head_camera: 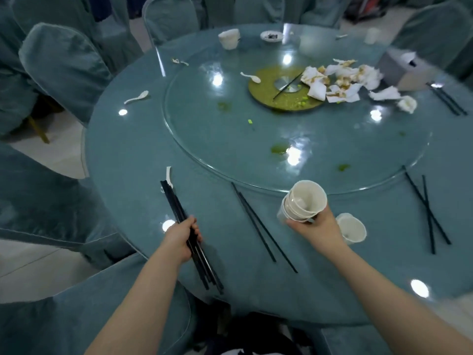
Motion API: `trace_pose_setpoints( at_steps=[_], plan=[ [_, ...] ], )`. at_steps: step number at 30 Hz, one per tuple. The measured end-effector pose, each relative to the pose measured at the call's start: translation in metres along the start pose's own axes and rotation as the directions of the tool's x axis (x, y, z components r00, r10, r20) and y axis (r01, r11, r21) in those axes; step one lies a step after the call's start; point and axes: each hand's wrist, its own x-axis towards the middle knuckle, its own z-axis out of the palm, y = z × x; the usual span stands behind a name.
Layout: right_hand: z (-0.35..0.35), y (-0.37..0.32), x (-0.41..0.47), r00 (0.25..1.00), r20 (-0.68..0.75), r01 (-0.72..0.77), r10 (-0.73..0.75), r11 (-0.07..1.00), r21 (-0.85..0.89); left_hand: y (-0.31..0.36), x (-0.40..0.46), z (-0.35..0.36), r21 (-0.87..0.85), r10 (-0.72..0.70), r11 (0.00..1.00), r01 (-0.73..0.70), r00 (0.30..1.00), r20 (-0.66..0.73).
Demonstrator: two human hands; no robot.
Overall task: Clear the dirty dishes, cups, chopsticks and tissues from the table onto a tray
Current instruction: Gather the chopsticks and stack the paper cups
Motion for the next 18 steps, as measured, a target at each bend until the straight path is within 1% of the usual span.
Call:
trace_pose_setpoints(
  at_steps=[3,5,7,10,13,15,18],
  plan=[
    [-0.032,0.010,-0.011,0.995,-0.090,-0.031,0.029,0.999,-0.016,-0.017,0.016,0.029,0.088,0.005,0.996,-0.003,1.000,-0.020],
    [-0.055,0.017,-0.016,0.989,-0.135,-0.060,0.054,0.998,-0.038,-0.030,0.025,0.047,0.202,0.028,0.979,-0.016,0.998,-0.055],
    [-0.077,0.024,-0.020,0.980,-0.183,-0.083,0.072,0.995,-0.050,-0.043,0.033,0.065,0.342,0.075,0.939,-0.043,0.994,-0.082],
    [-0.105,0.036,-0.020,0.970,-0.231,-0.094,0.078,0.994,-0.058,-0.060,0.041,0.092,0.504,0.179,0.858,-0.102,0.978,-0.106],
    [-0.127,0.048,-0.013,0.974,-0.215,-0.087,0.076,0.995,-0.043,-0.074,0.040,0.115,0.571,0.239,0.813,-0.114,0.960,-0.148],
    [-0.135,0.057,-0.009,0.980,-0.178,-0.092,0.091,0.996,0.002,-0.080,0.040,0.127,0.616,0.283,0.780,-0.113,0.941,-0.185],
    [-0.140,0.066,-0.005,0.991,-0.094,-0.096,0.097,0.995,0.015,-0.084,0.044,0.142,0.692,0.353,0.713,-0.116,0.911,-0.211]
  ],
)
